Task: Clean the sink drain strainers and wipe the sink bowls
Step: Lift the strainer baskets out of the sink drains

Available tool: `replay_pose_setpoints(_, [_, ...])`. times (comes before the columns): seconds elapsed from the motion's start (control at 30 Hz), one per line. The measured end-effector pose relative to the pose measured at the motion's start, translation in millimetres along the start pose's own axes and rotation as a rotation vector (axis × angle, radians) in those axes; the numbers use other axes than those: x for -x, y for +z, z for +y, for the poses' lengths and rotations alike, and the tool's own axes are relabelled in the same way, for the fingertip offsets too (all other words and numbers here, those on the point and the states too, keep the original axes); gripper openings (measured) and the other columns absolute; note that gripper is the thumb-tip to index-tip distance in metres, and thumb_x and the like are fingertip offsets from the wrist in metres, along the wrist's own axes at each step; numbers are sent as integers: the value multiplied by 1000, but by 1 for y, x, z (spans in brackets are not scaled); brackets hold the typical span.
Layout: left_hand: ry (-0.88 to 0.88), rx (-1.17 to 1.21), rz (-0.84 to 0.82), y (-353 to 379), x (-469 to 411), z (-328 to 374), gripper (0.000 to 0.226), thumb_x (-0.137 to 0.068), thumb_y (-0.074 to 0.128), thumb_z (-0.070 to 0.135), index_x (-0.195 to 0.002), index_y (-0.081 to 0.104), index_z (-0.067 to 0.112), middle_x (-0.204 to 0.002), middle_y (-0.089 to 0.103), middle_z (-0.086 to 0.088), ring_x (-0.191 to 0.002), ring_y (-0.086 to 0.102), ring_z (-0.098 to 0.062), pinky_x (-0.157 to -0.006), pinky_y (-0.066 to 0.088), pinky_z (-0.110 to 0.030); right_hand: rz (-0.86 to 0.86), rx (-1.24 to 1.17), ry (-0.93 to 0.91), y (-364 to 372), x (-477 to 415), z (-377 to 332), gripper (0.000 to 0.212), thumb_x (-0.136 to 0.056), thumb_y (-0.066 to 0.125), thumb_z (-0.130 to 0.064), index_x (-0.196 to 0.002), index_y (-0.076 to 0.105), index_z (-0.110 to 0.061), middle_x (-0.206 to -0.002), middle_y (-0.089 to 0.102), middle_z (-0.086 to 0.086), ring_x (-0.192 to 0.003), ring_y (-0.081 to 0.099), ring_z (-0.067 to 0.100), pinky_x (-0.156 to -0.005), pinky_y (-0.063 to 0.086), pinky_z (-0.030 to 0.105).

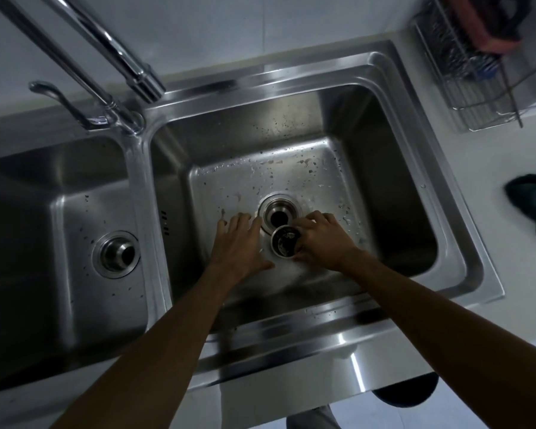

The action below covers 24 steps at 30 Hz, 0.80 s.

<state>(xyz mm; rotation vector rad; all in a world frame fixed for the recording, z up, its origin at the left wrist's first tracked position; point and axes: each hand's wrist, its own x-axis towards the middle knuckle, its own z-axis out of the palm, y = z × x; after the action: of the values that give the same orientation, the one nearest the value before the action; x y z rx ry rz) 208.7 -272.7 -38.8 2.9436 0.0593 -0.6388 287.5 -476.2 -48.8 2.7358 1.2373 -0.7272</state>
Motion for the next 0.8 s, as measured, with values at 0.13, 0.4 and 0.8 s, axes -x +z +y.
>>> replay_pose_setpoints(0.13, [33, -63, -27, 5, 6, -7, 111, -72, 72, 74, -156, 26, 20, -159, 31, -9, -144, 32, -29, -117, 22, -49, -15, 2, -30, 4, 0, -2, 50, -82, 67, -62, -122, 70, -32, -152, 46, -7, -135, 40, 27, -108, 32, 46])
replay_pose_setpoints(0.4, [64, -98, -37, 11, 11, -11, 111, -71, 72, 75, -155, 26, 19, -158, 31, -9, -141, 34, -28, -115, 23, -47, -30, 23, -9, 9, 0, -2, 61, -81, 69, -62, -129, 67, -26, -150, 47, -4, -134, 42, 28, -109, 33, 46])
replay_pose_setpoints(0.8, [72, -86, -47, 10, 9, -7, 113, -73, 71, 75, -157, 23, 17, -160, 28, -11, -145, 30, -30, -118, 21, -49, -20, 37, -5, 11, 1, -4, 53, -80, 71, -59, -122, 69, -27, -151, 48, -1, -133, 43, 29, -109, 35, 49])
